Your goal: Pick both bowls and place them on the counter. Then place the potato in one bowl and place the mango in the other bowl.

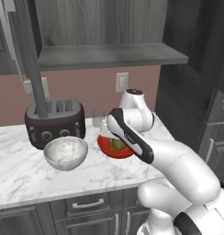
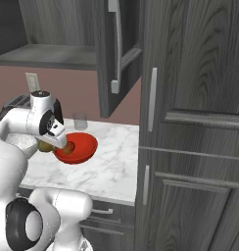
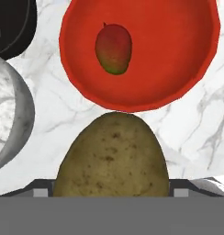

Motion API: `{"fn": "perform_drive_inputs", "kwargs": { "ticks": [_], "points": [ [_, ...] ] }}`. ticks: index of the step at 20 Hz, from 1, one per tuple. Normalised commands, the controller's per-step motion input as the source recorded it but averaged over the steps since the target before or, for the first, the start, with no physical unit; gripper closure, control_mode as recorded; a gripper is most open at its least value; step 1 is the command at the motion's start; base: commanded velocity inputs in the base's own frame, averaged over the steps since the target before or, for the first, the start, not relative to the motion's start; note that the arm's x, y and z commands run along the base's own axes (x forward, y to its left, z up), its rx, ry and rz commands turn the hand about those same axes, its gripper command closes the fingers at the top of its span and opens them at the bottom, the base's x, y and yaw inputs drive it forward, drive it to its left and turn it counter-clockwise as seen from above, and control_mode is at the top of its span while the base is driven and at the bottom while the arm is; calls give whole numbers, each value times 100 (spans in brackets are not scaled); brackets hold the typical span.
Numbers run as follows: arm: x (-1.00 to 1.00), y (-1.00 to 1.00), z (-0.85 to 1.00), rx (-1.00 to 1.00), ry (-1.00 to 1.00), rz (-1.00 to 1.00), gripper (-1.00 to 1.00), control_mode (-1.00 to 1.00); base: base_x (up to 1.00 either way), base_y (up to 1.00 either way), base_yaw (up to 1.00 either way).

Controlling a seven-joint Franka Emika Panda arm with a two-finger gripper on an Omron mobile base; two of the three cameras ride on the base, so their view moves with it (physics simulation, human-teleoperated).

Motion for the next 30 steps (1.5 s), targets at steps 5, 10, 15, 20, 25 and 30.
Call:
{"fn": "perform_drive_inputs", "kwargs": {
  "ticks": [5,10,15,20,25,30],
  "points": [
    [33,64,31,0,-1,8,100,-100,0,0,0],
    [33,62,13,0,-4,9,100,-100,0,0,0],
    [29,65,2,0,-2,8,100,-100,0,0,0],
    [31,56,-3,0,0,5,100,-100,0,0,0],
    [26,44,-27,0,0,6,100,-100,0,0,0],
    [25,29,-44,0,0,2,100,-100,0,0,0]
  ]
}}
